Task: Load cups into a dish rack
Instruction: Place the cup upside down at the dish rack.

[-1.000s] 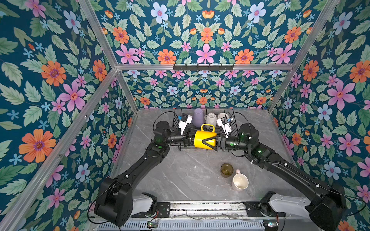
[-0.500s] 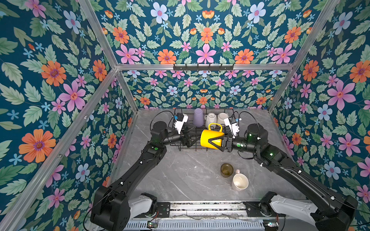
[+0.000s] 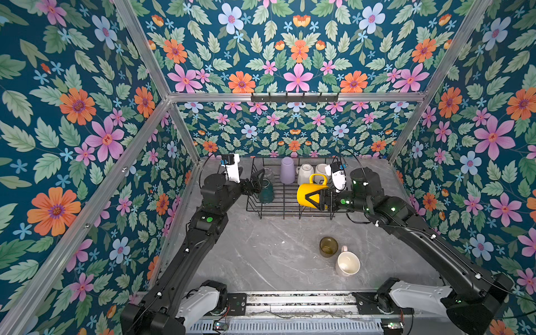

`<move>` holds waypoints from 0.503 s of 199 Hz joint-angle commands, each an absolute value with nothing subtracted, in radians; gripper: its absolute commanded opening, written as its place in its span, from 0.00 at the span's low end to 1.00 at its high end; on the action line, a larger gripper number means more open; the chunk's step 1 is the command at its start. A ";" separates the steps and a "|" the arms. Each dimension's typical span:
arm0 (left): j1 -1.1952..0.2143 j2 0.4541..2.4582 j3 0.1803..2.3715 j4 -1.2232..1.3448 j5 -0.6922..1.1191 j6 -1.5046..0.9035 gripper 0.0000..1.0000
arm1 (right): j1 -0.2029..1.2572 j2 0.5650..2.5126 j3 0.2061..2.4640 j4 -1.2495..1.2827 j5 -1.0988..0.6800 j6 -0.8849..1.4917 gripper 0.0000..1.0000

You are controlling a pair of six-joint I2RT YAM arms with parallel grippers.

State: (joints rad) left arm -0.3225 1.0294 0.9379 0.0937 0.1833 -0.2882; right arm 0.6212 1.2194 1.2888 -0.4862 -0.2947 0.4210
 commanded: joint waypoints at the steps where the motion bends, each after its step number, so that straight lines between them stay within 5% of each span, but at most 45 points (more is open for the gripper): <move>1: -0.318 1.003 0.948 0.051 -0.015 -0.237 1.00 | 0.621 1.274 1.356 -0.540 -0.221 0.357 0.00; 100: -0.319 0.829 0.872 0.086 -0.056 -0.127 1.00 | 0.631 1.689 1.740 -0.764 -0.135 0.262 0.00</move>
